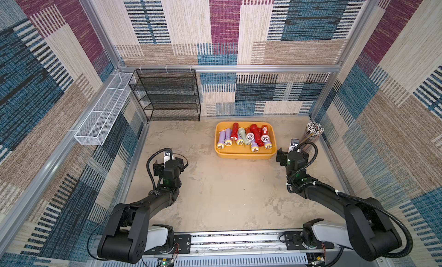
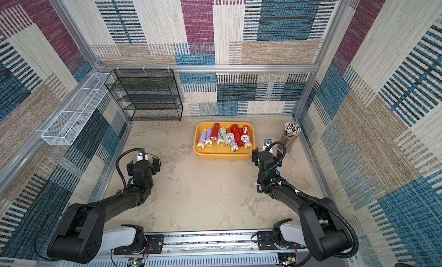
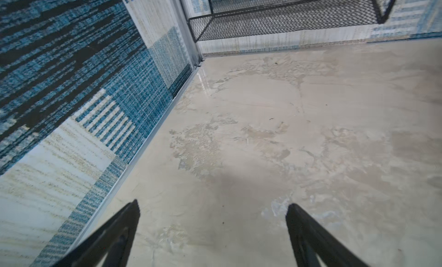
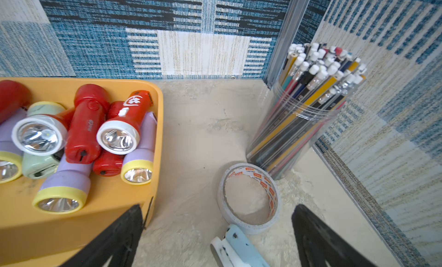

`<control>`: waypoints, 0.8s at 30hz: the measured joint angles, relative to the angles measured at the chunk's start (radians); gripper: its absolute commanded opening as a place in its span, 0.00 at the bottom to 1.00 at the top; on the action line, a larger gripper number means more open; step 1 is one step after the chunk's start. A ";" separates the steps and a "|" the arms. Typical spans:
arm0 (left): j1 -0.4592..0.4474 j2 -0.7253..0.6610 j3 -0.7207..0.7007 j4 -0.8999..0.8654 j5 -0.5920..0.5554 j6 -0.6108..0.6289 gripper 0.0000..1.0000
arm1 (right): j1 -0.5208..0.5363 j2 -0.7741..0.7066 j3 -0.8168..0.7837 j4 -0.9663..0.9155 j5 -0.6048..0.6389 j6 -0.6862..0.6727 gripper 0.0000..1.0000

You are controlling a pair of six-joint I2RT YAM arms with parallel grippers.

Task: Put the flashlights into the storage boxes
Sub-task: Reset both arms

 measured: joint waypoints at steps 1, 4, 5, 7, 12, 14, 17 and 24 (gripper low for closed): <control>0.000 0.003 -0.001 0.013 0.024 -0.002 0.97 | -0.006 0.007 -0.005 0.019 -0.005 -0.004 1.00; 0.012 0.042 -0.022 0.088 0.058 -0.002 0.97 | -0.032 0.015 -0.037 0.093 -0.021 -0.026 1.00; 0.019 0.064 -0.028 0.100 0.062 -0.002 0.97 | -0.046 0.016 -0.054 0.127 -0.023 -0.026 1.00; 0.033 0.090 -0.028 0.112 0.086 -0.004 0.97 | -0.074 0.018 -0.086 0.189 -0.026 -0.033 1.00; 0.069 0.161 0.019 0.130 0.124 -0.020 0.93 | -0.125 0.066 -0.189 0.385 -0.101 -0.046 1.00; 0.073 0.174 0.045 0.138 0.163 -0.021 0.92 | -0.135 0.111 -0.201 0.442 -0.130 -0.056 1.00; 0.096 0.186 0.059 0.115 0.223 -0.021 0.91 | -0.145 0.142 -0.227 0.557 -0.181 -0.076 1.00; 0.126 0.241 0.059 0.135 0.322 -0.022 0.99 | -0.157 0.204 -0.281 0.753 -0.262 -0.098 1.00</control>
